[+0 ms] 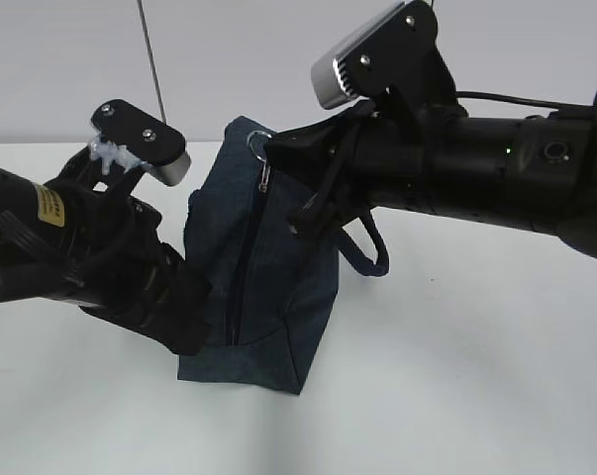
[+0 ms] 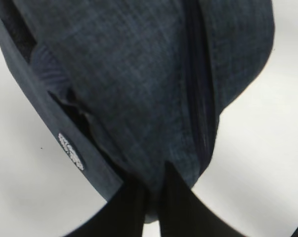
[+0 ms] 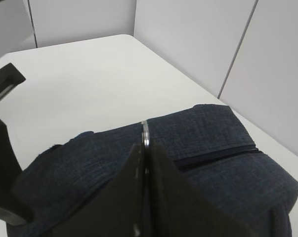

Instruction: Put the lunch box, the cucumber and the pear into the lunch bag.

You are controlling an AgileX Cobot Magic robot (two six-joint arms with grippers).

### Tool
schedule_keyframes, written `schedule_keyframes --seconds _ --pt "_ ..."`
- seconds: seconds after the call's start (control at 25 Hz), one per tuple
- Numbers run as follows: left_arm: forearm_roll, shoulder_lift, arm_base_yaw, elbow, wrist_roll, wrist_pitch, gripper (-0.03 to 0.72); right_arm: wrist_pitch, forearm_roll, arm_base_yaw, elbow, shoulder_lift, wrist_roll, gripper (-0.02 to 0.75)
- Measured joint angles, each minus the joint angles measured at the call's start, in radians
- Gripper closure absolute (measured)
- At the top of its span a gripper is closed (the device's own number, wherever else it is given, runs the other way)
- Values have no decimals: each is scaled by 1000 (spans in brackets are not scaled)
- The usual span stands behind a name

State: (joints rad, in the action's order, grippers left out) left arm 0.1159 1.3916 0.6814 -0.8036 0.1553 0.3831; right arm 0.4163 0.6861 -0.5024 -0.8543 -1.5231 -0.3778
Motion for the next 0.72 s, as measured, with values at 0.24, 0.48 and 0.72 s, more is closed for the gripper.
schedule_keyframes --seconds 0.24,0.48,0.72 --pt "0 0 0 0 0 28 685 18 4 3 -32 -49 -17 738" --pt "0 0 0 0 0 60 685 24 0 11 -38 -56 -25 738" --pt "0 0 0 0 0 79 685 39 1 59 -38 -56 -55 738"
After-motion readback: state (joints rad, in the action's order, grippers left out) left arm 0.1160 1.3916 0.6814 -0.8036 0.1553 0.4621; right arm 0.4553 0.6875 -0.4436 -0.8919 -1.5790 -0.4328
